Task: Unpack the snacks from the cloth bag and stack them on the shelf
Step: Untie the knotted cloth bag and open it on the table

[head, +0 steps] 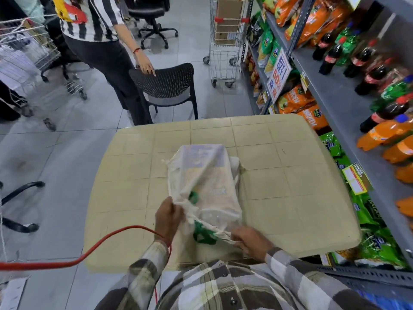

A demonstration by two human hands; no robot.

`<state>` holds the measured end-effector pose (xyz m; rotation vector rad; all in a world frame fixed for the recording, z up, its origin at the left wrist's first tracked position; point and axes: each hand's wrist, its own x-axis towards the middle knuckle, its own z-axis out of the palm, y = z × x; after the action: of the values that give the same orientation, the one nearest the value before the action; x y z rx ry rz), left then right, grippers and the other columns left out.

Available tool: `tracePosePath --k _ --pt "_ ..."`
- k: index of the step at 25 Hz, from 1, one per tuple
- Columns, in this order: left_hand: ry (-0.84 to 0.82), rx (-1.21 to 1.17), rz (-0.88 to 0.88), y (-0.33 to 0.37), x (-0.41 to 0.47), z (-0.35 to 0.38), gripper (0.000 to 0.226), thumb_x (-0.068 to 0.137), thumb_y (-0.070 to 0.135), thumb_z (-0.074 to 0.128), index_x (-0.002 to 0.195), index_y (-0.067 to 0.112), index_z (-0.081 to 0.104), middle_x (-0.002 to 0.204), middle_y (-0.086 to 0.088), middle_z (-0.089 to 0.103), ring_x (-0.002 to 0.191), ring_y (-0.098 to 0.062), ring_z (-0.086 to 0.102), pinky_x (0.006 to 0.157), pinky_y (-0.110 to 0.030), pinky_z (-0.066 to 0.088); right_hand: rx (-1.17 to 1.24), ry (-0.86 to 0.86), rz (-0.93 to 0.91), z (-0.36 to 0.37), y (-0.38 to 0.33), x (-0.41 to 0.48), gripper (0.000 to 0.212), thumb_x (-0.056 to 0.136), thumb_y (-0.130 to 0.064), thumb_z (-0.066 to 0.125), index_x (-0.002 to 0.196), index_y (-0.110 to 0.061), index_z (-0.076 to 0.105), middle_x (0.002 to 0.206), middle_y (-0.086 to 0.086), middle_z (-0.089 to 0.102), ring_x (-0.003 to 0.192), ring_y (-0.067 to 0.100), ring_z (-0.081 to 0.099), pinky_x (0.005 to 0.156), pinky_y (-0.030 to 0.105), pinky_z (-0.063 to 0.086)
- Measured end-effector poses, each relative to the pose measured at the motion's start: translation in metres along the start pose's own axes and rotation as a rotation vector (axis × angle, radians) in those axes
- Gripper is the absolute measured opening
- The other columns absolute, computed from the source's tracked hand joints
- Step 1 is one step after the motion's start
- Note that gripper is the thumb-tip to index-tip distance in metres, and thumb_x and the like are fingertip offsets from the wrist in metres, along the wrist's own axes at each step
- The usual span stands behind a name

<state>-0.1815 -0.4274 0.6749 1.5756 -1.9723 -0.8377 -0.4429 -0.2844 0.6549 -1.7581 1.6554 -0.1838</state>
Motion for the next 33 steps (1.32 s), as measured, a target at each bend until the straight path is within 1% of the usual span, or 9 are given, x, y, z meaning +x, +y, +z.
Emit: tracePosePath --k 2,7,12,17,22,25,27,30,33 --pt "0.011 0.134 -0.042 -0.005 0.004 -0.007 0.018 0.083 0.018 0.064 0.083 0.016 0.045 0.077 -0.003 0.055 0.068 -0.029 0.053 0.058 -0.034 0.040 -0.053 -0.026 0.066 0.002 0.020 -0.020 0.008 0.093 -0.017 0.058 0.099 -0.020 0.059 0.106 0.000 0.061 0.097 0.016 0.054 0.088 0.032 0.048" --pt "-0.295 0.616 0.664 0.010 -0.011 0.018 0.061 0.060 0.010 0.075 0.117 0.026 0.058 0.128 -0.007 0.062 0.110 -0.029 0.063 0.088 -0.037 0.055 0.031 -0.028 0.043 0.001 -0.007 -0.002 0.053 0.079 -0.056 0.069 0.121 -0.028 0.055 0.122 -0.007 0.057 0.110 0.011 0.050 0.093 0.025 0.045" --pt "-0.416 0.842 0.959 0.027 0.007 0.013 0.032 0.070 0.023 0.076 0.100 0.027 0.066 0.105 0.002 0.068 0.091 -0.020 0.063 0.077 -0.033 0.054 -0.115 -0.237 0.007 0.008 -0.056 0.037 0.067 0.082 -0.058 0.066 0.133 -0.017 0.048 0.133 0.005 0.060 0.120 0.025 0.057 0.101 0.041 0.049" --pt "-0.287 0.444 0.638 0.032 0.007 -0.002 0.030 0.077 0.020 0.065 0.106 0.020 0.056 0.097 -0.003 0.065 0.085 -0.026 0.060 0.071 -0.037 0.051 -0.159 -0.261 0.121 0.030 -0.066 0.045 0.033 0.099 -0.027 0.051 0.125 -0.007 0.056 0.124 0.017 0.064 0.112 0.036 0.063 0.092 0.043 0.053" --pt "0.145 -0.070 0.040 0.019 0.019 -0.028 0.021 0.089 0.013 0.045 0.107 0.008 0.055 0.090 -0.009 0.063 0.079 -0.024 0.057 0.067 -0.031 0.040 -0.028 -0.287 0.018 0.021 -0.029 0.012 0.030 0.095 -0.015 0.051 0.124 -0.010 0.055 0.126 0.017 0.061 0.114 0.030 0.060 0.095 0.036 0.048" --pt "0.521 -0.549 -0.561 0.018 0.037 -0.031 0.013 0.096 0.015 0.044 0.099 0.011 0.055 0.097 -0.012 0.061 0.085 -0.025 0.056 0.071 -0.027 0.038 -0.089 -0.375 0.109 0.035 0.013 -0.027 0.026 0.092 -0.013 0.048 0.109 -0.009 0.066 0.115 0.017 0.068 0.107 0.029 0.064 0.091 0.035 0.049" --pt "0.504 -0.736 -0.777 0.017 0.037 -0.024 0.015 0.096 0.018 0.040 0.092 0.012 0.053 0.096 -0.012 0.057 0.087 -0.022 0.051 0.074 -0.033 0.042 -0.009 -0.374 0.191 0.037 0.028 -0.044 0.034 0.086 -0.003 0.045 0.105 -0.009 0.073 0.111 0.014 0.073 0.102 0.019 0.067 0.085 0.023 0.048" --pt "0.304 -0.643 -0.750 0.024 0.022 -0.016 0.027 0.096 0.029 0.038 0.080 0.012 0.053 0.084 -0.005 0.055 0.087 -0.023 0.051 0.068 -0.035 0.042 0.137 -0.192 0.189 0.031 0.015 -0.037 0.032 0.088 -0.002 0.049 0.104 -0.013 0.075 0.106 0.006 0.076 0.097 0.012 0.067 0.082 0.014 0.045" --pt "0.224 -0.388 -0.740 0.029 0.012 -0.015 0.034 0.096 0.040 0.037 0.105 0.011 0.052 0.113 -0.010 0.050 0.106 -0.031 0.048 0.081 -0.040 0.040 0.373 -0.035 0.078 0.025 -0.024 -0.008 0.020 0.096 -0.014 0.056 0.106 -0.018 0.073 0.101 -0.004 0.075 0.093 0.007 0.070 0.084 0.019 0.055"
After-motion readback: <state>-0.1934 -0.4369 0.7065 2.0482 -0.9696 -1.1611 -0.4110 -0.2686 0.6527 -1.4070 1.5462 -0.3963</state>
